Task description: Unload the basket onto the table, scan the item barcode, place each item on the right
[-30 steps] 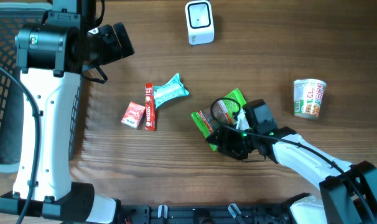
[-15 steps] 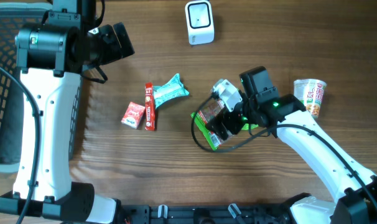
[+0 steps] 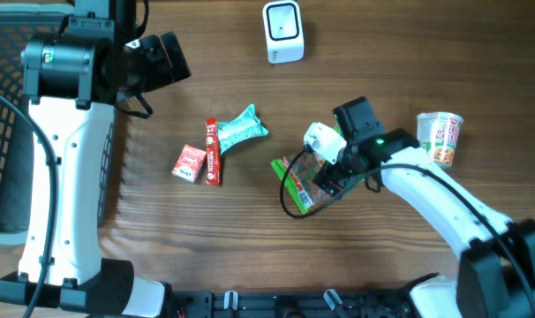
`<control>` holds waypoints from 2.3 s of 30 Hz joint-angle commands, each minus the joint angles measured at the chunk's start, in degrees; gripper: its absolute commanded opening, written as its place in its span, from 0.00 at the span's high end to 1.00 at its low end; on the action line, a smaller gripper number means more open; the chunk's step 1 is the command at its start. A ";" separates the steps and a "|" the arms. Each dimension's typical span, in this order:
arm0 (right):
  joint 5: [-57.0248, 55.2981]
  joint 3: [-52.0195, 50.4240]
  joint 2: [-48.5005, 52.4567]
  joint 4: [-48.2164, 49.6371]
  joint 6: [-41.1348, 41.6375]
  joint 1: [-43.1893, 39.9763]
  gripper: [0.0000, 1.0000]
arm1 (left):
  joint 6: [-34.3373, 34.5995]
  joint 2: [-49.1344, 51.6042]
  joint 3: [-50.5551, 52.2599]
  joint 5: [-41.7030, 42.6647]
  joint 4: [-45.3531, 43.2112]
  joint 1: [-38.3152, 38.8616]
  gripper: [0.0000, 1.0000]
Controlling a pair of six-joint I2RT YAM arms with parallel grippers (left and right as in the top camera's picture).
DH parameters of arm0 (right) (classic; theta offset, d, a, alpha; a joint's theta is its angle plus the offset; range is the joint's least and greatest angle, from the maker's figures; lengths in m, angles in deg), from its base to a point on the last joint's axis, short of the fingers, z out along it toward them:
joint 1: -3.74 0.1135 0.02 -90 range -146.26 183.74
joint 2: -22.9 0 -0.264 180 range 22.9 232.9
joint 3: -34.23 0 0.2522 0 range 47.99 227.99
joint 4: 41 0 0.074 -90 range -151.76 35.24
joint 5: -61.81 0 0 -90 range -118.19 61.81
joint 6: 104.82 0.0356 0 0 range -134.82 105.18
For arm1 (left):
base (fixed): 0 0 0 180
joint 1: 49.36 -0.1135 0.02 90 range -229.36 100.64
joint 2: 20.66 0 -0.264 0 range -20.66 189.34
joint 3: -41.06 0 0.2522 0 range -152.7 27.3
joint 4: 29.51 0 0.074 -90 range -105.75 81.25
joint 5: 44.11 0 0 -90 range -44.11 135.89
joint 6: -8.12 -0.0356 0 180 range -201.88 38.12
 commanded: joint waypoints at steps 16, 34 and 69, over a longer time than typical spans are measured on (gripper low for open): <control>-2.08 -0.15 6.40 5.33 6.60 0.07 0.00 | -1.14 0.04 -0.15 0.26 0.00 -0.26 0.00; 0.46 -3.78 10.80 7.13 28.63 -0.74 0.00 | -1.14 0.04 -0.15 0.26 0.00 -0.26 0.00; 24.09 -4.11 1.62 7.61 34.71 -7.39 0.96 | -1.14 0.04 -0.15 0.26 0.00 -0.26 0.00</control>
